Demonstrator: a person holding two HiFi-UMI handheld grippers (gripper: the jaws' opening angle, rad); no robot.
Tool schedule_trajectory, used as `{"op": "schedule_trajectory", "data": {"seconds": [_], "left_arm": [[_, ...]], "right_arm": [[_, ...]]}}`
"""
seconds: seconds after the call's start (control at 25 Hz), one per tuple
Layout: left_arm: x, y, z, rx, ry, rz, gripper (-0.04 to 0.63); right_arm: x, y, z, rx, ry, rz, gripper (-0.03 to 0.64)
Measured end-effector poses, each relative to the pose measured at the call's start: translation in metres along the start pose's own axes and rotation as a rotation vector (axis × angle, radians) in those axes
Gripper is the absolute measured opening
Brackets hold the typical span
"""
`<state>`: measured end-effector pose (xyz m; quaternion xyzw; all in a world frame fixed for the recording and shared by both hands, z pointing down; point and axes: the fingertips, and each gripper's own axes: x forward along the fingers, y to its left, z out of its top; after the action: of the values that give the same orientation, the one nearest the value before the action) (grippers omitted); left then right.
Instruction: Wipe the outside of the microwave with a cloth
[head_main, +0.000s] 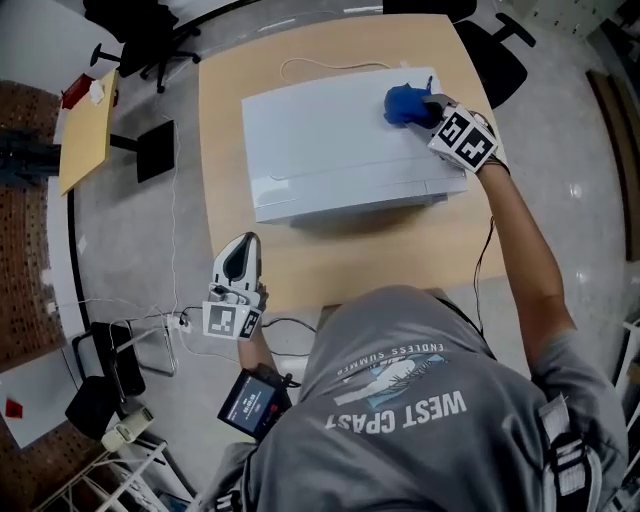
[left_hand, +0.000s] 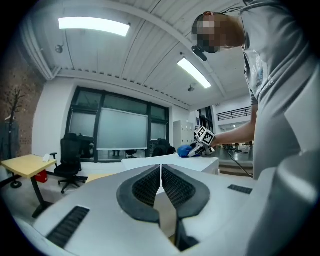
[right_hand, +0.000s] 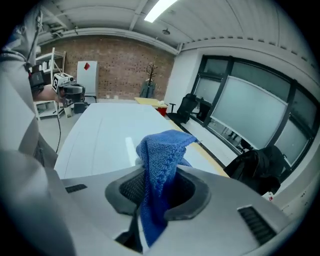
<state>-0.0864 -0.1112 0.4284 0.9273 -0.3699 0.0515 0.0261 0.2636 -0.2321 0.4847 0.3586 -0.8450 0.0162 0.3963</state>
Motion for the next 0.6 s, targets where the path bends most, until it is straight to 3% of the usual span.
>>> {"op": "schedule_trajectory", "data": {"seconds": [0.32, 0.48, 0.6], "left_arm": [[-0.048, 0.052, -0.018, -0.050, -0.048, 0.039, 0.029], [-0.064, 0.071, -0.023, -0.072, -0.063, 0.060, 0.029], [-0.070, 0.076, -0.024, -0.080, -0.072, 0.066, 0.029]], "right_arm": [[0.055, 0.054, 0.076, -0.117, 0.118, 0.060, 0.094], [0.082, 0.088, 0.125, -0.153, 0.111, 0.158, 0.094], [0.102, 0.118, 0.153, -0.239, 0.148, 0.214, 0.094]]}}
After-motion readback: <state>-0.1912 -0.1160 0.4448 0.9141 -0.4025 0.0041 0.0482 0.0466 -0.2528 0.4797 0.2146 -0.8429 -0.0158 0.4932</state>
